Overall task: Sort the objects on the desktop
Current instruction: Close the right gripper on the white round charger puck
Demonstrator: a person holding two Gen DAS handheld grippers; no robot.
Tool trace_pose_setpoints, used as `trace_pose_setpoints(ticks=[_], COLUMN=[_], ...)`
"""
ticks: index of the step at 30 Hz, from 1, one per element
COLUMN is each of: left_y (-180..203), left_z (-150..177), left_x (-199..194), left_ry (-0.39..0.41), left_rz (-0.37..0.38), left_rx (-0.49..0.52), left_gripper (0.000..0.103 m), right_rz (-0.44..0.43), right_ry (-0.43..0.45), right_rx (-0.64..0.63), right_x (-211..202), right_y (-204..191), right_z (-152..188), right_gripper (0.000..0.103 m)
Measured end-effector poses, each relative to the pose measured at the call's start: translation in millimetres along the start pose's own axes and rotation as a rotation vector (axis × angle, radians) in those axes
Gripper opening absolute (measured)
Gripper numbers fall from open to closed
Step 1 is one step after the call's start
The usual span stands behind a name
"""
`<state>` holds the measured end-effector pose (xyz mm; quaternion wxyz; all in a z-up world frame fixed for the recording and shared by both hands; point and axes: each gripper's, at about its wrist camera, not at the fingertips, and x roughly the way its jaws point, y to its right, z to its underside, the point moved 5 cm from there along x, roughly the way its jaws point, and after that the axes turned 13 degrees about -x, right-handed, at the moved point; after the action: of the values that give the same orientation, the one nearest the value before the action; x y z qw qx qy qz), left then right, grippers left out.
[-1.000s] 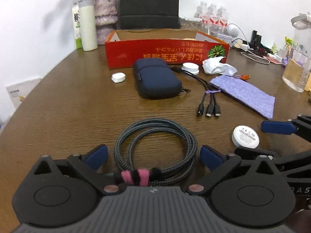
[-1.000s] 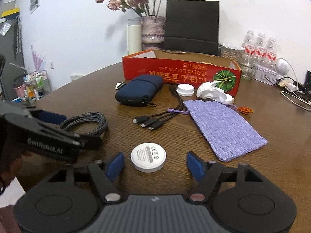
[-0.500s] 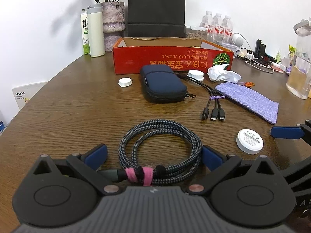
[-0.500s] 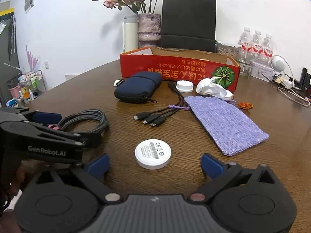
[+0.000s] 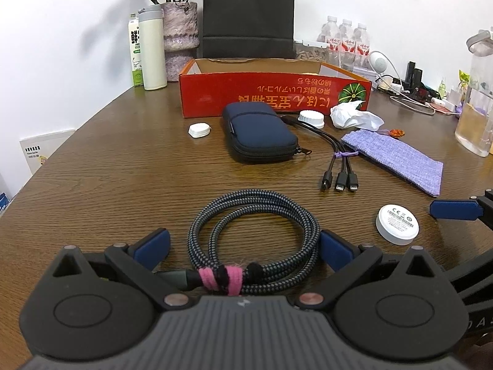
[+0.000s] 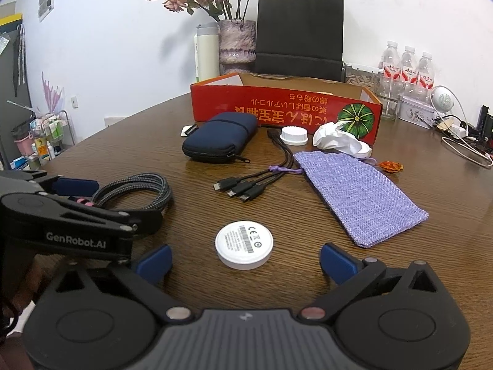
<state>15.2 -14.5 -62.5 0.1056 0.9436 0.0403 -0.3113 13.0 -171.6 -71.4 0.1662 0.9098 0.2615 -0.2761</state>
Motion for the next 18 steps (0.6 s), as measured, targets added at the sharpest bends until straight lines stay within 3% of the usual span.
trace_pose_setpoints(ticks=[18], left_y=[0.2], left_z=[-0.6], left_x=[0.3], left_ry=[-0.003], left_rz=[0.0], left_rx=[0.006], left_gripper=[0.103], right_rz=[0.0], right_ry=[0.001], right_rx=[0.001], right_x=[0.1], right_y=[0.6], right_z=[-0.1], right_gripper=[0.103])
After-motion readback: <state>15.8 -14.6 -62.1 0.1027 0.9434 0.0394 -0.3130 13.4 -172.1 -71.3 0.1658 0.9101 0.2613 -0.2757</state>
